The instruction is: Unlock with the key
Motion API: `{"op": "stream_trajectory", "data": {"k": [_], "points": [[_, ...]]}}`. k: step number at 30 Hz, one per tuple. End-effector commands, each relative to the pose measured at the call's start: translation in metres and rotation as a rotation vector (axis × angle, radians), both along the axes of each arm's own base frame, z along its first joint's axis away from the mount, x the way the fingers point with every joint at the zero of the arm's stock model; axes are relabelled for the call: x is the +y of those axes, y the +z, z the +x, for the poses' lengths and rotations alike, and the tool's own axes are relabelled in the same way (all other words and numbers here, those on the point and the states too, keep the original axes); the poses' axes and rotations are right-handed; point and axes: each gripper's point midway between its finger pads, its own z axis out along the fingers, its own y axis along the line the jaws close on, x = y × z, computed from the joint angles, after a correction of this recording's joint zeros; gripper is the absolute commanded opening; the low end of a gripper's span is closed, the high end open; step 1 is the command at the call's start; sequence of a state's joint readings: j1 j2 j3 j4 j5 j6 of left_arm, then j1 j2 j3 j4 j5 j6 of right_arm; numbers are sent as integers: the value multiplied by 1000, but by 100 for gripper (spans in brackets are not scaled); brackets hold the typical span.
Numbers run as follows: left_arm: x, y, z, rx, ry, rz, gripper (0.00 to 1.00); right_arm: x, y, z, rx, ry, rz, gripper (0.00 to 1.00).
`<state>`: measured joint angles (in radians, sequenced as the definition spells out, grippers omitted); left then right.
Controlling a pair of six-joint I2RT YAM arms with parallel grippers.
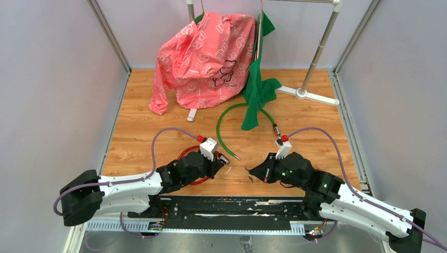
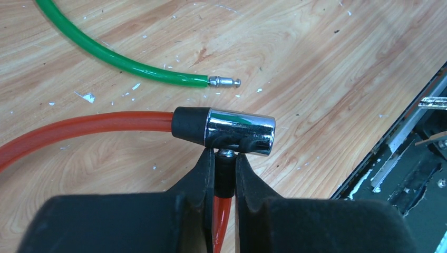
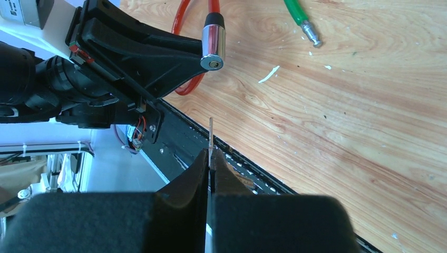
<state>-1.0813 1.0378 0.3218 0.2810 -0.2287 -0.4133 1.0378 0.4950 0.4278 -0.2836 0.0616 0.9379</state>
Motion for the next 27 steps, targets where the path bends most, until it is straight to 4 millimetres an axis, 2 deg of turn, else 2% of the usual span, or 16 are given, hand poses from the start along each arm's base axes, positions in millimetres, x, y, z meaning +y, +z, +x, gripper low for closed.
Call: {"op": "stream_trajectory", "data": {"k": [1, 14, 21, 23, 27], "points": [[-4, 21, 4, -17, 14, -121, 0, 9, 4, 4, 9, -7, 51, 0], [-4, 26, 2, -10, 10, -158, 0, 41, 3, 15, 97, -22, 105, 0], [-4, 26, 2, -10, 12, -169, 0, 44, -10, 21, 147, -70, 82, 0], [-4, 27, 2, -9, 17, -173, 0, 50, -5, 23, 140, -69, 114, 0], [-3, 27, 2, -13, 18, -180, 0, 55, -6, 27, 157, -82, 123, 0]]}}
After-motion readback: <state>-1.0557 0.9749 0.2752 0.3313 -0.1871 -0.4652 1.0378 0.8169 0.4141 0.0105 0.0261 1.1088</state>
